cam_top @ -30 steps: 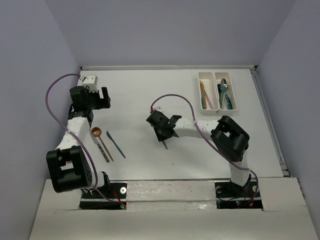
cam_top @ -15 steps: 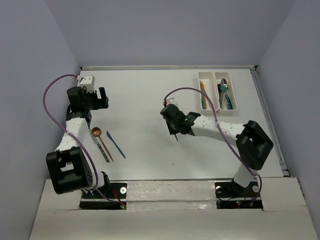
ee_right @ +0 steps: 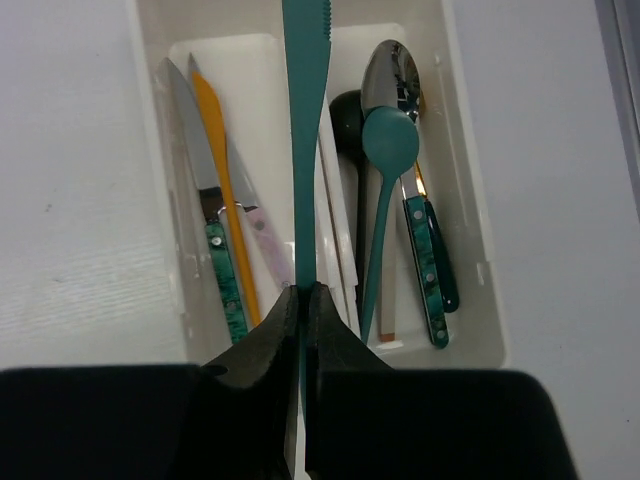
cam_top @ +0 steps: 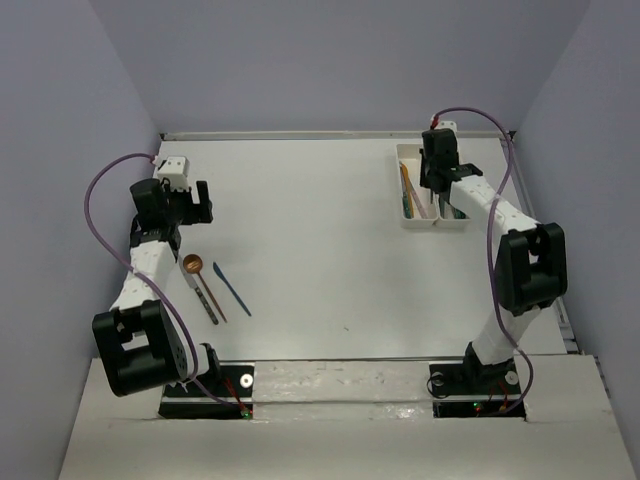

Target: Sort the eating utensils into containers

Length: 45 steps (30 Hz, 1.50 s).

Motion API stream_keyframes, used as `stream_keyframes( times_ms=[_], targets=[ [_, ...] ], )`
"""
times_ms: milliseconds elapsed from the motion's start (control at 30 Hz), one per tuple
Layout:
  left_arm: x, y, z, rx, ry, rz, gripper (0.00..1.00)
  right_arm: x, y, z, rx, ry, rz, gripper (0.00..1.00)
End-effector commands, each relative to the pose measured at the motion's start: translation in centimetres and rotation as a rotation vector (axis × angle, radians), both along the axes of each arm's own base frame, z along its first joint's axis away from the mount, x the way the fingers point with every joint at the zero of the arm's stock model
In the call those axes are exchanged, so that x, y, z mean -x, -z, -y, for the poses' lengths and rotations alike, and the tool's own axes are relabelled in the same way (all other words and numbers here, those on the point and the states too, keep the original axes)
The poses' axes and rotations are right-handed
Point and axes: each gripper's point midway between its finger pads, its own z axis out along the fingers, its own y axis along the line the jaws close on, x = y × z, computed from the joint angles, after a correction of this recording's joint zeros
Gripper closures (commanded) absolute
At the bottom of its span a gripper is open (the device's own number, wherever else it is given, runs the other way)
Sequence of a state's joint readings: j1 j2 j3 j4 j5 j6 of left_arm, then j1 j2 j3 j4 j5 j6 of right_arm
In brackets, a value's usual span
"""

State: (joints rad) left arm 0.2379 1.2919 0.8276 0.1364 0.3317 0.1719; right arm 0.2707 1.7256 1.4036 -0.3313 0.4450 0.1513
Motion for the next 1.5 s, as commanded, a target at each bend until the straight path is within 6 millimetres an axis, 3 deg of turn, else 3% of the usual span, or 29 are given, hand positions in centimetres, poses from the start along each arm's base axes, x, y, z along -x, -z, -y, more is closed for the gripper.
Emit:
stream_keyframes(
  times_ms=[0, 200, 400, 433, 500, 533, 633, 767, 833, 867, 1033, 1233, 1467],
  targets=[
    [0.4, -0.9, -0.9, -0.074, -0.002, 0.034, 0.05, -2.3, 0.9, -0.2, 0.024, -0.086, -0.018, 1.00],
    [1.7, 1.9, -2.5, -0.179, -0.027, -0.074, 0.05, -4.4, 3.1, -1.0, 0.047, -0.134, -0.057, 1.00],
    [3.5, 4.3, -3.6, -0.291, -0.019, -0.163, 0.05, -4.7, 6.2, -1.5, 0.041, -0.152, -0.129, 0.99],
    [3.9, 4.8, -3.7, -0.299, -0.015, -0.184, 0.05, -4.7, 6.6, -1.5, 0.042, -0.145, -0.140, 0.85],
    [4.5, 5.2, -3.9, -0.331, -0.001, -0.207, 0.05, -4.5, 6.8, -1.5, 0.040, -0.141, -0.158, 0.69],
    [4.9, 5.4, -3.9, -0.338, 0.007, -0.225, 0.05, -4.4, 6.6, -1.4, 0.035, -0.135, -0.157, 0.55],
    [6.0, 6.4, -3.7, -0.355, 0.045, -0.296, 0.07, -3.9, 4.8, -1.3, 0.018, -0.115, -0.129, 0.44],
    [7.1, 7.8, -2.8, -0.356, 0.096, -0.369, 0.11, -3.1, 1.5, -1.0, -0.015, -0.081, -0.078, 0.42],
    [8.1, 9.0, -2.0, -0.400, 0.142, -0.424, 0.13, -2.5, 0.8, -1.0, -0.037, -0.071, -0.066, 0.42],
    [8.6, 9.5, -2.0, -0.419, 0.153, -0.449, 0.14, -2.0, -0.3, -1.5, -0.049, -0.083, -0.046, 0.42],
    [12.1, 12.1, -3.3, -0.487, 0.148, -0.632, 0.23, 0.6, -1.5, -4.6, -0.076, -0.122, -0.027, 0.43],
    [15.6, 14.1, -3.9, -0.512, 0.146, -0.756, 0.17, 3.5, 0.3, -8.6, -0.145, -0.175, -0.049, 0.43],
    [17.1, 15.3, -2.8, -0.447, 0.145, -0.783, 0.17, 4.4, 3.5, -8.7, -0.130, -0.185, -0.106, 0.43]
  ],
)
